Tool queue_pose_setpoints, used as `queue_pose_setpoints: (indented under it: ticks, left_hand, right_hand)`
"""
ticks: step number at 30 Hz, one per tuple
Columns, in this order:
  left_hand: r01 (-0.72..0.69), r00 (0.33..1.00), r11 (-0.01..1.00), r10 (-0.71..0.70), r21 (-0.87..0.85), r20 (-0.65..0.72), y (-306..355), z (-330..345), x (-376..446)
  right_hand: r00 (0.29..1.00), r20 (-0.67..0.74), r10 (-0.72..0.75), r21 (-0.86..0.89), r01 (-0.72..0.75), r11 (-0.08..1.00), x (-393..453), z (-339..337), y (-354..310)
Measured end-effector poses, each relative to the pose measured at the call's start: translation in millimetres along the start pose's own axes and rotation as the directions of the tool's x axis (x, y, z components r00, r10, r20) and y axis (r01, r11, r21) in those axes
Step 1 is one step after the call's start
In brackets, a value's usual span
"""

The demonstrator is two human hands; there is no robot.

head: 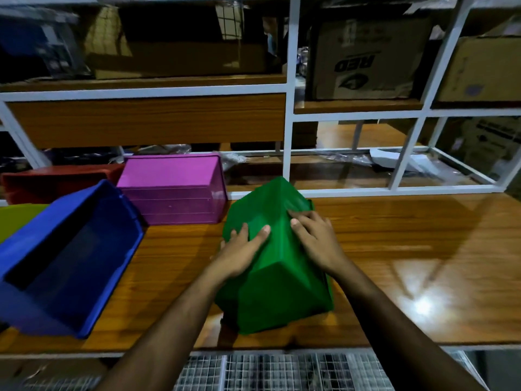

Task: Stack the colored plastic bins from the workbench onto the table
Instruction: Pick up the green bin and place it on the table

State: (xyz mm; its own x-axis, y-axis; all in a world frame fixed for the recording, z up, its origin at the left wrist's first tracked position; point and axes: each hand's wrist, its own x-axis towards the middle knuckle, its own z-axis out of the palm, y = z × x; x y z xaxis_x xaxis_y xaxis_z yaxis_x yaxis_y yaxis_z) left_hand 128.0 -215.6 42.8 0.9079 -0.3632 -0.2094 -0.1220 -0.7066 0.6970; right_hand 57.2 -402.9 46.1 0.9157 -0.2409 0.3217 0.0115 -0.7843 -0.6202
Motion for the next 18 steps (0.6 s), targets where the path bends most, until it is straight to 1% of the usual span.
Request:
queue_pose_setpoints:
  ticks: [2, 4, 5, 6, 7, 8, 9, 10, 11, 12, 13, 14, 16, 18]
  left_hand:
    - [-0.010, 1.000, 0.995, 0.009, -0.101, -0.007, 7.4, -5.4, -1.4]
    - [-0.025, 0.999, 0.980, 0.019, -0.197, -0.033, 9.7, -12.7, -2.4]
    - [-0.028, 0.999, 0.974, 0.021, -0.225, -0.034, 8.4, -17.9, -2.9]
    - [-0.015, 1.000, 0.964, 0.008, -0.265, -0.027, 3.9, -23.3, 0.0]
    - [-0.006, 1.000, 0.944, 0.004, -0.330, -0.007, -1.9, -29.0, 4.7]
    - [0.002, 1.000, 0.912, 0.005, -0.410, 0.015, -8.6, -34.3, 9.7]
    - [-0.002, 0.999, 0.875, 0.020, -0.485, 0.033, -13.2, -38.5, 9.8]
    - [-0.017, 0.998, 0.830, 0.047, -0.558, 0.041, -16.4, -42.3, 7.5]
    - [-0.030, 0.996, 0.795, 0.075, -0.606, 0.048, -19.0, -44.7, 4.9]
    - [-0.045, 0.994, 0.764, 0.098, -0.643, 0.047, -20.3, -45.6, 3.3]
    - [-0.068, 0.991, 0.737, 0.126, -0.673, 0.038, -20.5, -45.1, 2.0]
    - [-0.079, 0.991, 0.714, 0.134, -0.696, 0.025, -21.1, -43.3, 3.4]
    - [-0.109, 0.990, 0.687, 0.142, -0.719, -0.015, -18.7, -41.3, 0.1]
    - [-0.141, 0.987, 0.706, 0.158, -0.694, -0.039, -21.6, -38.9, -0.6]
  right_hand:
    - [0.995, 0.035, -0.090, 0.038, 0.088, 0.995, -0.1, 2.5, -12.8]
    - [0.978, 0.097, -0.184, 0.146, 0.169, 0.975, 1.1, 1.3, -22.6]
    - [0.971, 0.124, -0.205, 0.165, 0.183, 0.969, 2.9, 2.6, -24.3]
    - [0.972, 0.142, -0.186, 0.136, 0.167, 0.976, 4.6, 3.8, -25.4]
    - [0.982, 0.129, -0.136, 0.072, 0.128, 0.989, 7.5, 6.4, -22.6]
    - [0.994, 0.091, -0.052, -0.021, 0.055, 0.998, 9.8, 9.8, -18.0]
    - [0.996, 0.047, 0.070, -0.087, -0.066, 0.994, 10.9, 12.4, -14.0]
    - [0.975, 0.023, 0.222, -0.083, -0.219, 0.972, 12.8, 13.9, -11.1]
    - [0.933, 0.029, 0.358, 0.001, -0.358, 0.934, 15.5, 14.6, -9.7]
    - [0.891, 0.067, 0.450, 0.139, -0.455, 0.880, 18.1, 15.0, -11.5]
    - [0.873, 0.103, 0.477, 0.266, -0.486, 0.832, 21.1, 16.5, -14.0]
    - [0.879, 0.109, 0.464, 0.336, -0.472, 0.815, 24.0, 18.2, -17.2]
    - [0.895, 0.067, 0.440, 0.393, -0.430, 0.813, 27.3, 20.7, -24.8]
    - [0.902, 0.027, 0.431, 0.401, -0.405, 0.822, 29.5, 19.2, -31.7]
